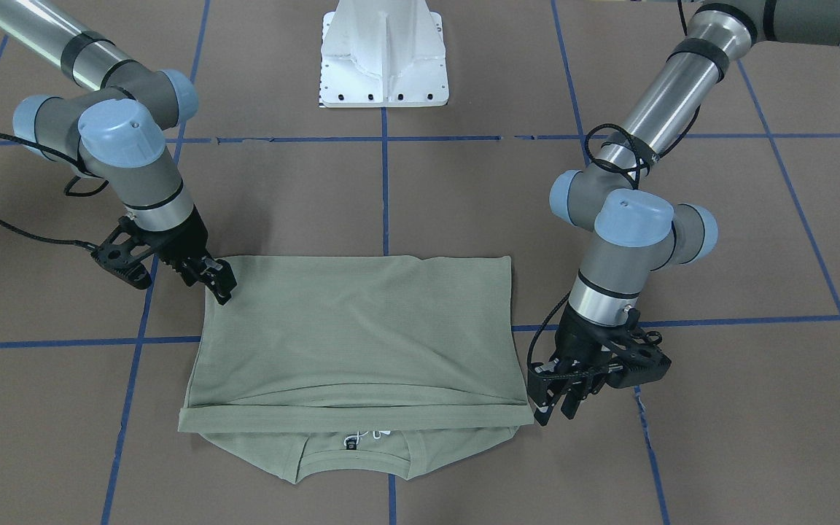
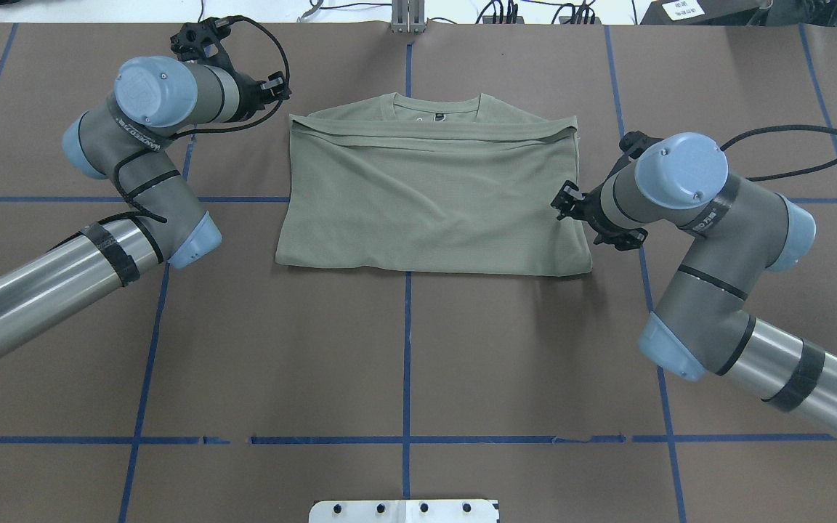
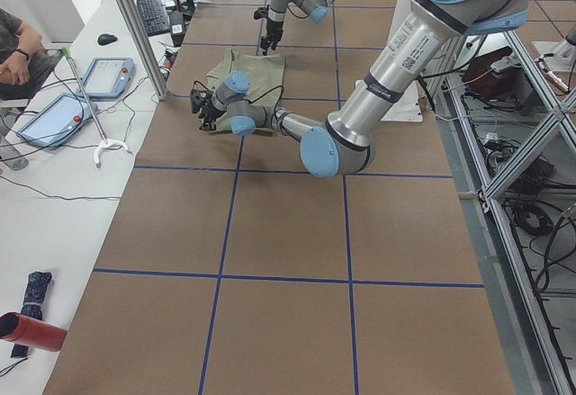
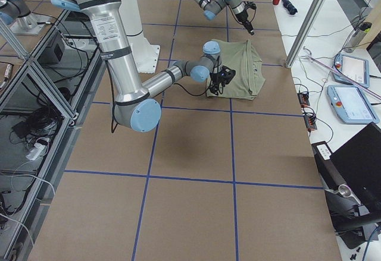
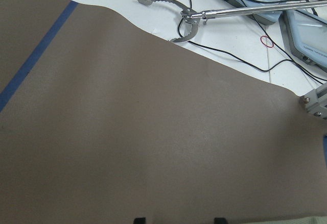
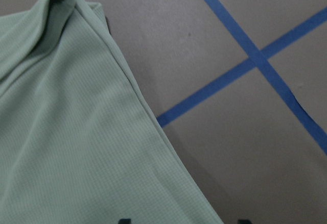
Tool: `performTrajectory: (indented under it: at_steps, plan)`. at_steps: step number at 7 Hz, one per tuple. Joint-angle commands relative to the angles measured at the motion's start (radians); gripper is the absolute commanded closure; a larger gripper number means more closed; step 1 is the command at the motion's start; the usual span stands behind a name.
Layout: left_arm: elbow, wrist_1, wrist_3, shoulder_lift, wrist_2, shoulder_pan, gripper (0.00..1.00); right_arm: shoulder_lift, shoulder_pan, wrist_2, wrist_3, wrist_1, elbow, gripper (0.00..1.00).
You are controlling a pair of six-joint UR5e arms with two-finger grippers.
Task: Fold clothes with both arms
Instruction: 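Move the right gripper down to the folded shirt's side edge nearest it and grasp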
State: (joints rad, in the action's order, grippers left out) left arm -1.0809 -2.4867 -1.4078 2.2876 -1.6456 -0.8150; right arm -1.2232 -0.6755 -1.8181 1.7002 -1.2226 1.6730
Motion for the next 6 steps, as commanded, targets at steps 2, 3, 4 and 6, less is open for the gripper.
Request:
performTrajectory:
  at_steps: [2,3,4,6]
  plan:
    - [-0.008,0.0,0.0,-0.005,0.001,-0.001,0.46,-0.039,0.057,0.045,0.024,0.0,0.028,0.25]
    - [-0.008,0.002,0.0,-0.007,0.001,-0.001,0.46,-0.047,0.059,0.045,0.026,0.0,0.03,0.26]
    - [-0.008,0.002,0.0,-0.005,0.001,0.0,0.46,-0.068,0.059,0.045,0.026,0.0,0.031,0.35]
    - [-0.008,0.003,0.0,-0.007,0.001,0.0,0.46,-0.07,0.059,0.042,0.032,0.0,0.037,1.0]
